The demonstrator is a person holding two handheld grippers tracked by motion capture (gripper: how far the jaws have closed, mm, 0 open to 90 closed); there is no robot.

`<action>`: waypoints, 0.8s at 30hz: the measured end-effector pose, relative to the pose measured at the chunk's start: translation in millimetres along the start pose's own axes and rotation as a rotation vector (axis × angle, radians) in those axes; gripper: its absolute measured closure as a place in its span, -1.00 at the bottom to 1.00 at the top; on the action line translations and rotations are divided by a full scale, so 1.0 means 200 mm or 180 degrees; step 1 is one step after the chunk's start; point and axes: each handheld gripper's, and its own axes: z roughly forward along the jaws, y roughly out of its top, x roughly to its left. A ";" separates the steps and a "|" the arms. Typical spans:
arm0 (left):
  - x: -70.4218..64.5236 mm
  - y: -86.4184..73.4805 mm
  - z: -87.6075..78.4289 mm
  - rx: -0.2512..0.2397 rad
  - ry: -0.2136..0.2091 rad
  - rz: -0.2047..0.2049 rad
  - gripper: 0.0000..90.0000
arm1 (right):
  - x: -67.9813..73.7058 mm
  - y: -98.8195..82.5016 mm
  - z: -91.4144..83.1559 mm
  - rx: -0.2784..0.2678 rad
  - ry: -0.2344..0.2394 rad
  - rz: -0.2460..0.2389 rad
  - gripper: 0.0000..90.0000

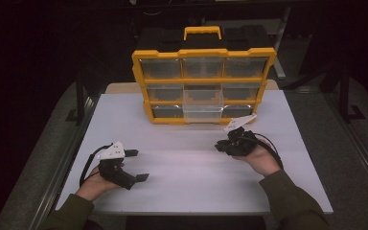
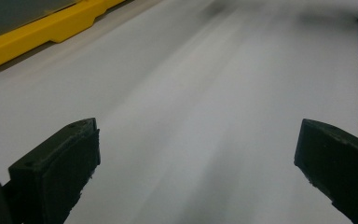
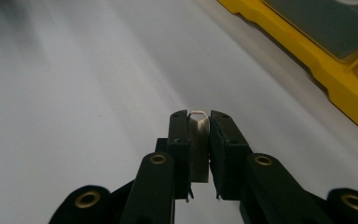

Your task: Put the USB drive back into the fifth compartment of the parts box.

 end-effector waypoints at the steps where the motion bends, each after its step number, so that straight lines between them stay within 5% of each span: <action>1: 0.00 0.00 0.00 -0.0002 0.0002 0.0000 -1.00 | 0.00 0.00 -0.01 0.0008 -0.0001 0.0004 0.73; 24: 0.00 0.00 0.00 -0.0015 0.0001 -0.0001 -1.00 | -0.08 0.06 -0.16 -0.0058 -0.0087 0.0010 0.73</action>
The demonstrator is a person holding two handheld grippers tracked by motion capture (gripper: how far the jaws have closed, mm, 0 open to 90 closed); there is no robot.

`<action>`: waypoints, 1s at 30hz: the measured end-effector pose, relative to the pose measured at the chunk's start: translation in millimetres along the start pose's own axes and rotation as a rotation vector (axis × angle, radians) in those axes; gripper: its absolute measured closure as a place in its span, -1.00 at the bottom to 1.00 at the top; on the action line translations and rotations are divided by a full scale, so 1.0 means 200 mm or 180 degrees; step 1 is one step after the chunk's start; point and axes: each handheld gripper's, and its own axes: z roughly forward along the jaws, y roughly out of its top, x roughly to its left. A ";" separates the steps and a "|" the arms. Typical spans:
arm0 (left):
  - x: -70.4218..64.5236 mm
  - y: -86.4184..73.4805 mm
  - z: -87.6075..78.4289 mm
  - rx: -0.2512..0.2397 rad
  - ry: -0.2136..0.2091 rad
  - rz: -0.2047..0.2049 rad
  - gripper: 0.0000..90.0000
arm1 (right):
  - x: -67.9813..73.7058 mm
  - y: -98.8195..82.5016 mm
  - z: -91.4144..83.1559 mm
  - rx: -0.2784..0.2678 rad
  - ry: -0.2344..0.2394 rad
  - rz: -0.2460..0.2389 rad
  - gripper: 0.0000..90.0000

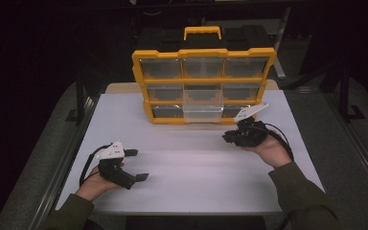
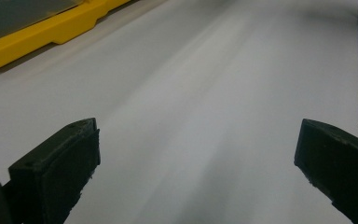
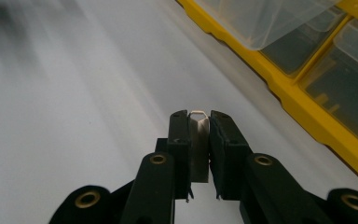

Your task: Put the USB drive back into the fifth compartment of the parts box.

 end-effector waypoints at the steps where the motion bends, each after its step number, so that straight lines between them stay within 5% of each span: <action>1: 0.00 0.00 0.00 0.0001 -0.0002 -0.0003 -1.00 | 0.00 0.00 -0.01 0.0000 -0.0004 0.0003 0.73; 29: 0.00 0.01 0.03 0.0031 -0.0015 0.0036 -1.00 | -0.12 0.15 -0.23 -0.0161 0.0008 0.0158 0.73; 30: 0.00 0.02 0.03 0.0015 -0.0018 0.0036 -1.00 | -0.13 0.21 -0.27 -0.0221 0.0017 0.0149 0.73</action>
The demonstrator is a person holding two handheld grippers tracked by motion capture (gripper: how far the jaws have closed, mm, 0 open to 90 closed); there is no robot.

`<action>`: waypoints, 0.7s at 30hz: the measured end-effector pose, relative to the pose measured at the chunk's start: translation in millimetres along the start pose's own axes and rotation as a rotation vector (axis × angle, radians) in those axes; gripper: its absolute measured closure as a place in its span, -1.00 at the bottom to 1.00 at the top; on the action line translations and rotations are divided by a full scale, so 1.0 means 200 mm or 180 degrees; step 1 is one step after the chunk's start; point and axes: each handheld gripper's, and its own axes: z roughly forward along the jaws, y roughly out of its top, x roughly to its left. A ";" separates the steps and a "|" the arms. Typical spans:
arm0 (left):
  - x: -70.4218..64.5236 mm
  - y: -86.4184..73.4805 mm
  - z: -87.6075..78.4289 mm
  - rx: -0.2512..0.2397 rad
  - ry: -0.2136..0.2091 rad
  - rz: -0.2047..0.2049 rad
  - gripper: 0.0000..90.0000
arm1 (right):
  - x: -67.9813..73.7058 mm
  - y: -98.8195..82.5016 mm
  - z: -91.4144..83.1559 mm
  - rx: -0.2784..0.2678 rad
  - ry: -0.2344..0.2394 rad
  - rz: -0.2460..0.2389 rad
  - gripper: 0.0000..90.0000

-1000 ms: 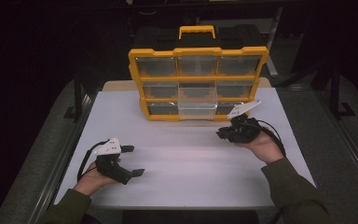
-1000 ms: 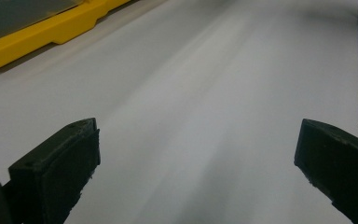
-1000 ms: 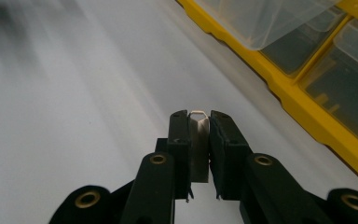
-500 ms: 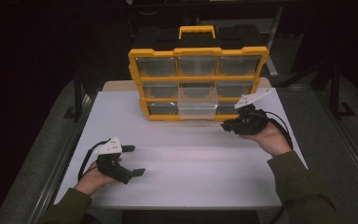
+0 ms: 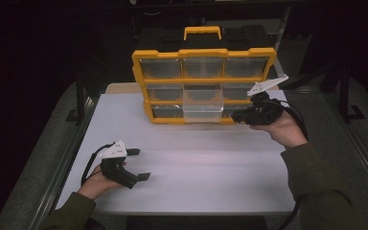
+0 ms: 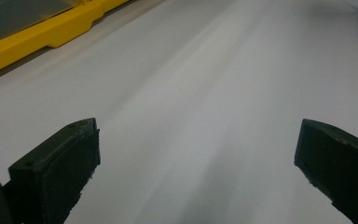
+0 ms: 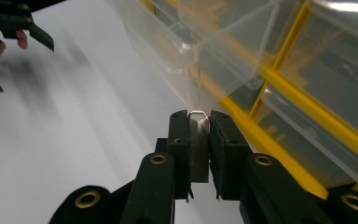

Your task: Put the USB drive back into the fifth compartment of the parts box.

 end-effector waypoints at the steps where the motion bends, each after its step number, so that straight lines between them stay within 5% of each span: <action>1: 0.00 0.00 0.00 0.0001 -0.0001 -0.0003 -1.00 | 0.00 0.01 -0.01 -0.0009 0.0005 -0.0001 0.73; 21: 0.00 0.01 0.00 -0.0016 -0.0007 0.0005 -1.00 | 0.01 0.26 -0.07 -0.0197 0.0011 -0.0099 0.73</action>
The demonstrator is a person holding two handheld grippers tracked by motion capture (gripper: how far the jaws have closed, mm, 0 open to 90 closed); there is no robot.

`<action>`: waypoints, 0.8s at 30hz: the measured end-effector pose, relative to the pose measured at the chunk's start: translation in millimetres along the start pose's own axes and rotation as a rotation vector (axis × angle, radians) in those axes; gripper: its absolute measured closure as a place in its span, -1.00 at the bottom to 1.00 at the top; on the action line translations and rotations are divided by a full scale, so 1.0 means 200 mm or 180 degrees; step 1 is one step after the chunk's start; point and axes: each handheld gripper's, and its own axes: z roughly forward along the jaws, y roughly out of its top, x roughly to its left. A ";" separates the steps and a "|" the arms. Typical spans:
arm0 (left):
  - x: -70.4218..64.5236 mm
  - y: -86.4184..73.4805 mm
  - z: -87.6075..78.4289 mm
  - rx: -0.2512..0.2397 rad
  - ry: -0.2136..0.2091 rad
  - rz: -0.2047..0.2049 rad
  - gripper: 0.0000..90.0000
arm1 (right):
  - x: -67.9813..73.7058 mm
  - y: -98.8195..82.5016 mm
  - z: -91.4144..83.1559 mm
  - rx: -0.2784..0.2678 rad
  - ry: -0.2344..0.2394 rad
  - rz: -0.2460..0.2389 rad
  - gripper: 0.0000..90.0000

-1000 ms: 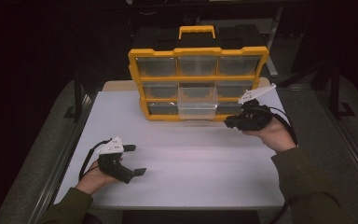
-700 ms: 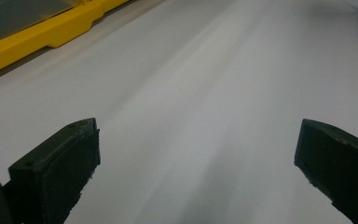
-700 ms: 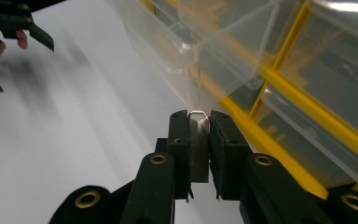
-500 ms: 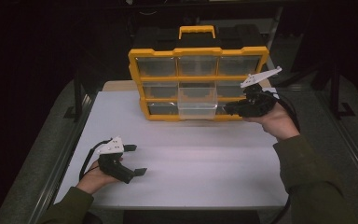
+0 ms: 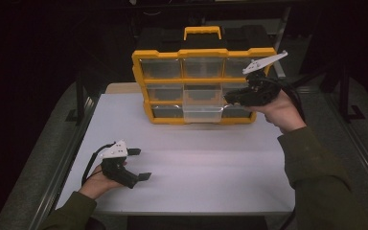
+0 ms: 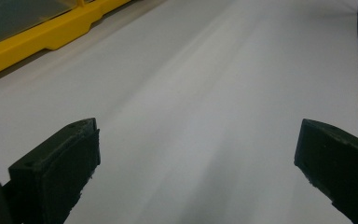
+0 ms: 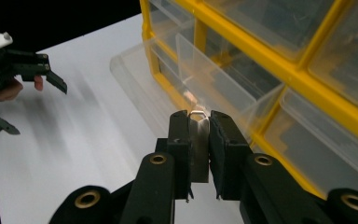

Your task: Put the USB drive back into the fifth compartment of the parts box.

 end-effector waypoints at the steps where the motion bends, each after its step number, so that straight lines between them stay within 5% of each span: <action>1: 0.00 0.00 0.00 -0.0001 -0.0001 0.0000 -1.00 | 0.00 0.01 0.01 -0.0001 -0.0001 -0.0012 0.73; 19: 0.00 0.00 0.00 -0.0015 -0.0005 -0.0006 -1.00 | -0.02 0.11 0.22 0.0161 0.0044 0.0032 0.71; 24: 0.00 0.00 -0.01 -0.0018 -0.0005 -0.0008 -1.00 | -0.02 0.10 0.22 0.0064 0.0043 0.0095 0.40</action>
